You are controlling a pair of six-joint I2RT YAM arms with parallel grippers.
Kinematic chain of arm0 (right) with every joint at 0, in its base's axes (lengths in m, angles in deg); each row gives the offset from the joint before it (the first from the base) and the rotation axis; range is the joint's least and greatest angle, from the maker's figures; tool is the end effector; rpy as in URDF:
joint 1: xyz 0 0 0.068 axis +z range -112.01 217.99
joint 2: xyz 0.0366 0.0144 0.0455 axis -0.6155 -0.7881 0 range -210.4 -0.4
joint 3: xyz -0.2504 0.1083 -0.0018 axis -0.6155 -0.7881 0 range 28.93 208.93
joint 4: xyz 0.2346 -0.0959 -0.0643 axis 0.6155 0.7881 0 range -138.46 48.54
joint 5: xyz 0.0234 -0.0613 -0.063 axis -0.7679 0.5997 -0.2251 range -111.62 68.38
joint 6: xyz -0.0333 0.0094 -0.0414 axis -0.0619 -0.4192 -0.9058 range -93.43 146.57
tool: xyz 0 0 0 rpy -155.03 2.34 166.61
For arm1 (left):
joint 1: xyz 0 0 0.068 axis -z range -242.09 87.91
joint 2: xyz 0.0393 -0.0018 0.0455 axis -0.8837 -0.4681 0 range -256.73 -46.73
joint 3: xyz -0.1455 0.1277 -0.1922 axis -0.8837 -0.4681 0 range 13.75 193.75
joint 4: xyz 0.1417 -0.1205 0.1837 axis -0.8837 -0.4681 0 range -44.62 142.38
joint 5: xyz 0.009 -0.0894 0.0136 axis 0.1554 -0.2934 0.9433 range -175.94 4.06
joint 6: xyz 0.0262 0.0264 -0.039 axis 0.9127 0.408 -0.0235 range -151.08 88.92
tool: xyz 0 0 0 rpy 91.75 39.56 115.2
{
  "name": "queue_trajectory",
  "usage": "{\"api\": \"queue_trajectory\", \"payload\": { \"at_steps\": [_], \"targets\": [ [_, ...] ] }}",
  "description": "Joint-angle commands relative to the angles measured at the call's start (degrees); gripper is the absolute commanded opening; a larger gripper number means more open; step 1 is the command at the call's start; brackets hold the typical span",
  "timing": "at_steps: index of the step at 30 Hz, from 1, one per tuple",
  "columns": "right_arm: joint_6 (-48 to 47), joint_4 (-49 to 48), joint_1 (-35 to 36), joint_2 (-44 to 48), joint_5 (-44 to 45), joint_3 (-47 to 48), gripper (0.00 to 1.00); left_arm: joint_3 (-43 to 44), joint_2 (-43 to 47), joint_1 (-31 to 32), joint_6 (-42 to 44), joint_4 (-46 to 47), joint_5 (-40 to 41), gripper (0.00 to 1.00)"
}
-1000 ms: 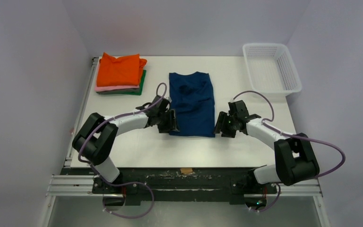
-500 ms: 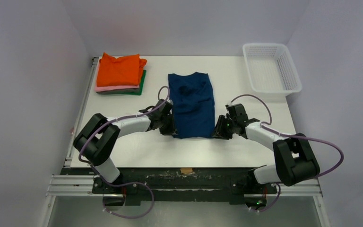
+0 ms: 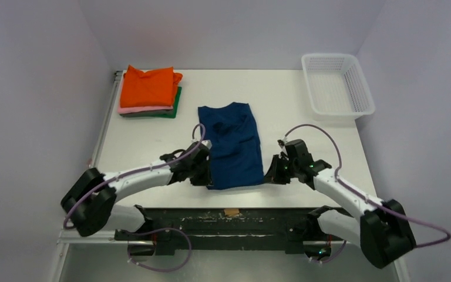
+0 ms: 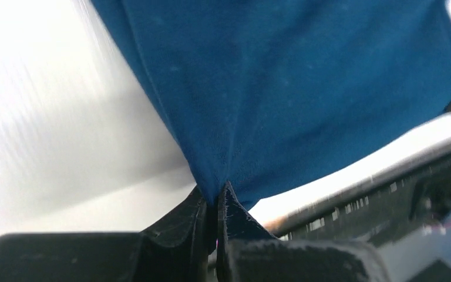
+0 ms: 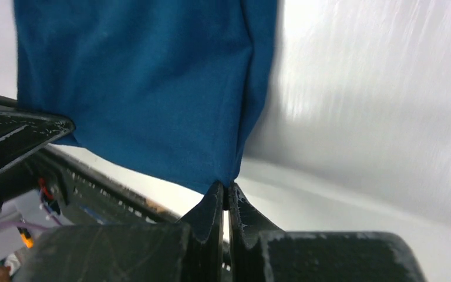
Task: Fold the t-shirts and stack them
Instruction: Grab one side of the 2/3 rectangular tshirt with both arms, then fold the long partially folded tshirt into a neat square
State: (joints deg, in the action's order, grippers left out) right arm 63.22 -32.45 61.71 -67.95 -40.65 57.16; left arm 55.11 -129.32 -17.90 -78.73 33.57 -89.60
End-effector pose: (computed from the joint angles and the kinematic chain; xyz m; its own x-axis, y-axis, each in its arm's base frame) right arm 0.1858 0.0944 0.1601 -0.9324 0.2067 -0.2964 0.0081 0.8321 0.5546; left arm 0.1880 -0.1859 0.1641 -0.9494 -0.1056 -0.2957 0.0250 0.9134 -0.4064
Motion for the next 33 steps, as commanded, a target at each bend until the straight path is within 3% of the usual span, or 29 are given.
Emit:
{"api": "queue_trajectory", "payload": {
  "at_steps": [1,5,10,17,22,33],
  "targets": [
    [-4.3,17.2,1.2,15.0,-1.6,0.0,0.00,-4.8,15.9,4.4,-2.1,-9.1,0.9,0.00],
    [-3.2,23.0,1.4,25.4,-4.1,3.2,0.00,-6.1,30.3,6.3,-2.4,-12.9,-2.4,0.00],
    [-2.9,21.6,1.4,27.1,-1.8,11.6,0.00,-2.7,36.4,6.2,-1.0,-14.7,-1.3,0.00],
    [-0.2,10.8,1.3,17.7,0.8,19.4,0.00,6.0,31.2,2.6,0.9,-20.4,7.1,0.00],
    [0.1,5.7,1.3,8.6,5.8,25.2,0.00,6.4,28.8,-6.4,2.3,-17.2,4.0,0.00],
    [-4.1,3.9,-0.4,-13.7,9.9,42.3,0.00,18.2,12.9,-15.3,9.9,-16.1,1.1,0.00]
  ]
}}
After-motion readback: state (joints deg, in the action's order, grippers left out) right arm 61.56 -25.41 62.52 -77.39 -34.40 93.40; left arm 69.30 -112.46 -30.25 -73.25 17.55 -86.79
